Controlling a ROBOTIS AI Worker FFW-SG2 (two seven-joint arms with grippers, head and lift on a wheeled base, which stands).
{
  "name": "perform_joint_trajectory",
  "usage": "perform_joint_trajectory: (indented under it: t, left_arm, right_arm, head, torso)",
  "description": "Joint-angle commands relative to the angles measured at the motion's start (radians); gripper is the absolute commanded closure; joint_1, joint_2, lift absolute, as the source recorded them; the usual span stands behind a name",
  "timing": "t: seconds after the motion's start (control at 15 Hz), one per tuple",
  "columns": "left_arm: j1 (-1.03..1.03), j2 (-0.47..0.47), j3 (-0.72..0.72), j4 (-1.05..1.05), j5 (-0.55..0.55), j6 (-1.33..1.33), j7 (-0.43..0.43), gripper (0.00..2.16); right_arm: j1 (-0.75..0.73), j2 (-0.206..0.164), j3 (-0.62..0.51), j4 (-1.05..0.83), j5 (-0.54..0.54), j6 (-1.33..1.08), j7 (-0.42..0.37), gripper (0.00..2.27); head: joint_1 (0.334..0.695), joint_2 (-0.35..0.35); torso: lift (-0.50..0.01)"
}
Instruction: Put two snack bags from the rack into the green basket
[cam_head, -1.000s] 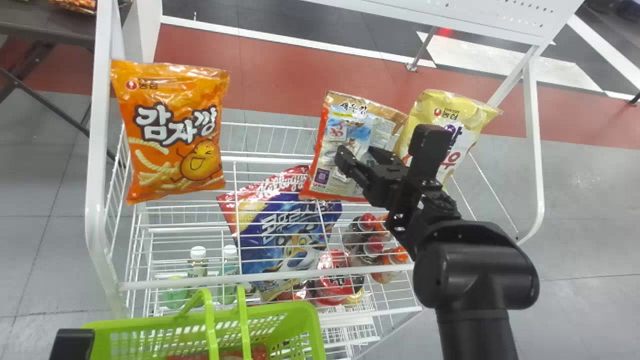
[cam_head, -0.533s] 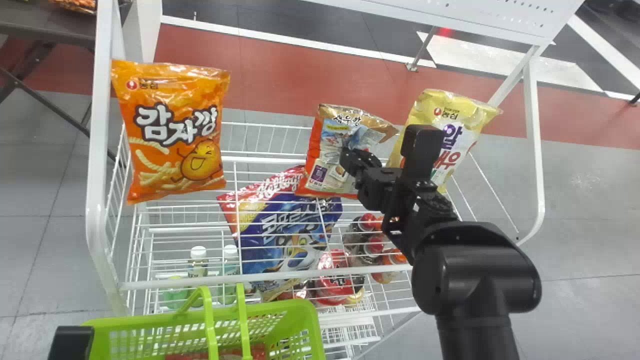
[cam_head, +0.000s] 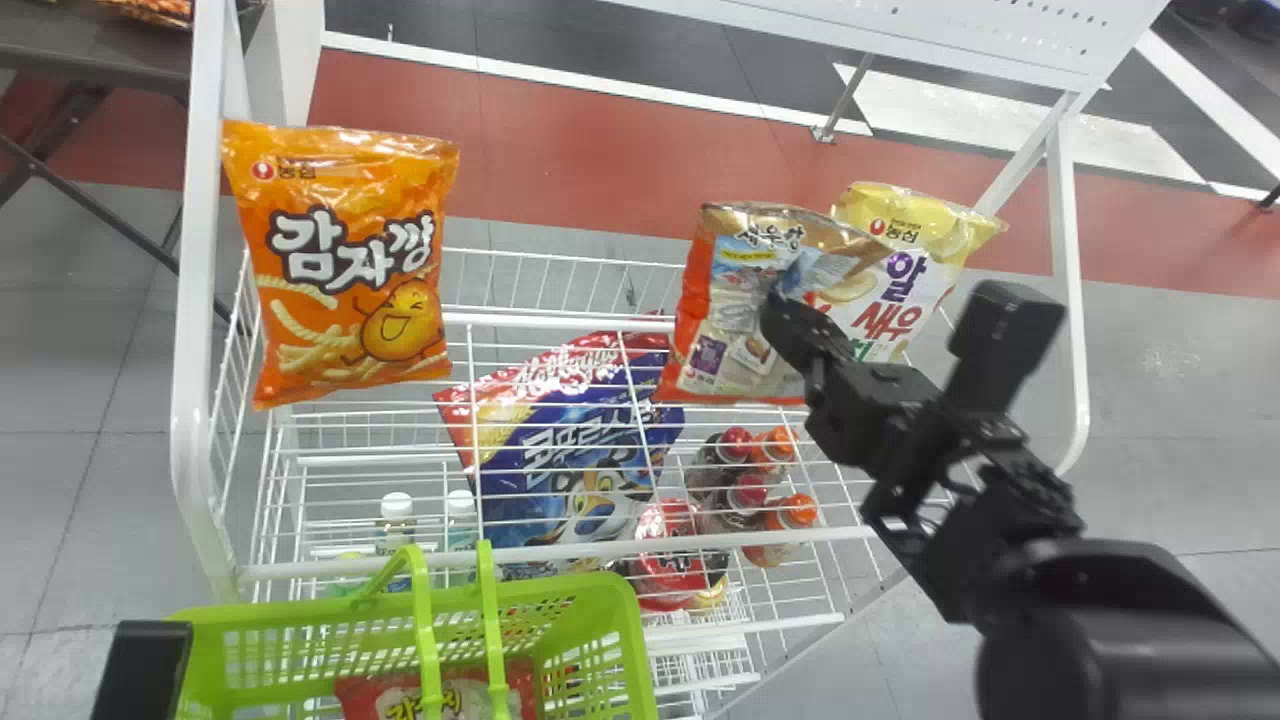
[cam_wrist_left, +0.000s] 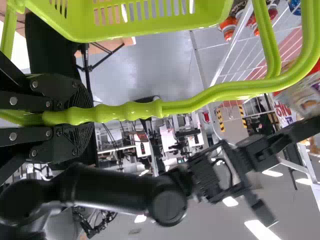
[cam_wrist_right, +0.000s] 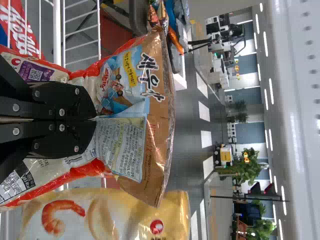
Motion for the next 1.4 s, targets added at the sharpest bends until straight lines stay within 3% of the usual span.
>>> perform_joint_trajectory:
  t: [0.0, 0.33, 0.6, 0.73, 1.33]
  left_arm:
    - [-0.008, 0.000, 0.004, -0.003, 0.003, 0.001, 0.001, 1.36]
    - [0.013, -0.002, 0.026, -0.010, 0.014, 0.001, 0.004, 1.36]
    - [0.021, 0.000, 0.039, -0.016, 0.017, 0.001, 0.010, 1.36]
    - [0.026, -0.002, 0.039, -0.026, 0.018, 0.001, 0.014, 1.36]
    - [0.036, -0.006, 0.035, -0.039, 0.017, 0.001, 0.015, 1.36]
  right_arm:
    - [0.083, 0.001, -0.083, -0.139, -0.134, 0.159, 0.000, 2.22]
    - [0.136, 0.000, -0.215, -0.274, -0.311, 0.576, 0.025, 2.22]
    - [0.184, 0.000, -0.227, -0.286, -0.407, 0.767, 0.038, 2.22]
    - [0.201, 0.000, -0.188, -0.286, -0.423, 0.858, 0.046, 2.22]
    - [0.302, -0.002, -0.014, -0.297, -0.496, 0.858, 0.025, 2.22]
  head:
    - [0.695, -0.350]
    - [0.695, -0.350]
    - [0.695, -0.350]
    - [0.695, -0.350]
    - [0.695, -0.350]
  torso:
    - [-0.005]
    - [-0.005]
    - [-0.005]
    - [-0.005]
    - [-0.005]
